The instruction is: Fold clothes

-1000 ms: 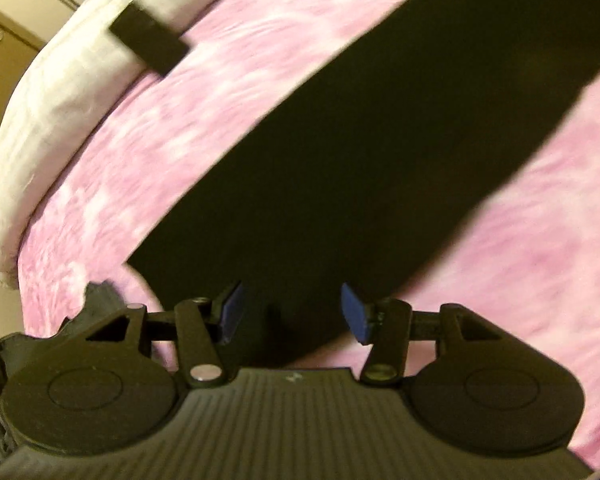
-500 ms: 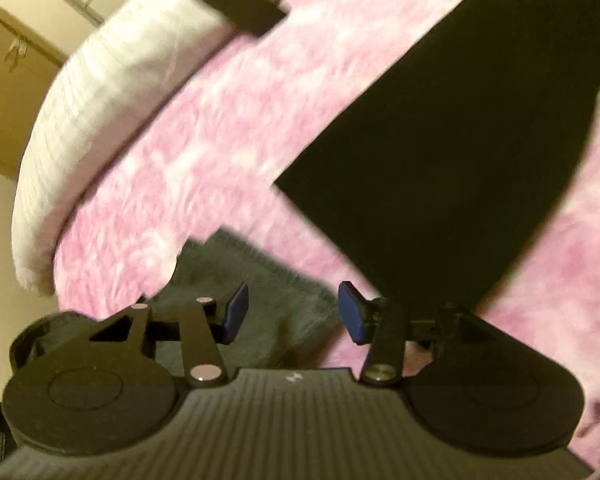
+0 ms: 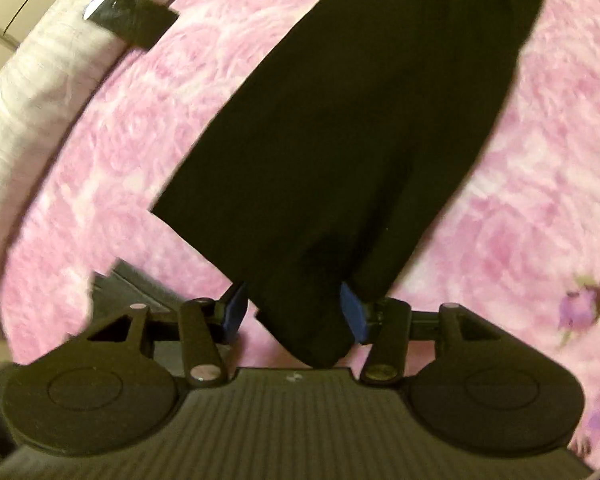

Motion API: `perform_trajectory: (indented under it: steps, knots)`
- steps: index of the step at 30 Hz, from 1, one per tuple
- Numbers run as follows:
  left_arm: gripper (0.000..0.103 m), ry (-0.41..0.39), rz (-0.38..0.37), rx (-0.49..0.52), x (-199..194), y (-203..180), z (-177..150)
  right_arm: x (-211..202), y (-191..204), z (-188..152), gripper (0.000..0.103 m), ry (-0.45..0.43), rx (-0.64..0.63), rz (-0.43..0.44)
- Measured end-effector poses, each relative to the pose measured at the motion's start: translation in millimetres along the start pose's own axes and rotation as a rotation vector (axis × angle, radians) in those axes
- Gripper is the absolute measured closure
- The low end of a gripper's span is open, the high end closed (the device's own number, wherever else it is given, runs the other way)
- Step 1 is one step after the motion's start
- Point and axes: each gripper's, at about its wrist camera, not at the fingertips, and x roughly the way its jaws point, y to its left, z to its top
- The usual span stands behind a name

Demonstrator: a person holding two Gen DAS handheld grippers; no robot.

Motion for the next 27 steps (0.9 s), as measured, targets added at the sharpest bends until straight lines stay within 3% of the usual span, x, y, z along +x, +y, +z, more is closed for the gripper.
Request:
perform_trajectory:
  steps: [4,8,13,16,22,24,27]
  knots:
    - [0.058,-0.051,0.025,0.065,-37,-27,48,-4,-62,-2,0.041,-0.05,0.216,-0.056]
    - [0.056,-0.241,-0.035,0.238,-57,-108,133,-6,-104,-5,0.04,-0.069,0.354,-0.043]
    - [0.056,-0.443,-0.165,0.452,-50,-225,234,-9,-134,-9,0.04,-0.068,0.36,0.014]
    - [0.064,-0.516,-0.199,0.624,-37,-273,275,-10,-144,-9,0.04,-0.068,0.318,0.038]
    - [0.068,-0.551,-0.138,0.833,-6,-324,320,-4,-157,-9,0.04,-0.08,0.28,0.065]
    - [0.078,-0.538,-0.157,0.833,-2,-321,329,0,-159,-10,0.04,-0.074,0.302,0.066]
    - [0.092,-0.506,-0.214,0.702,-5,-294,348,3,-158,-11,0.04,-0.08,0.332,0.07]
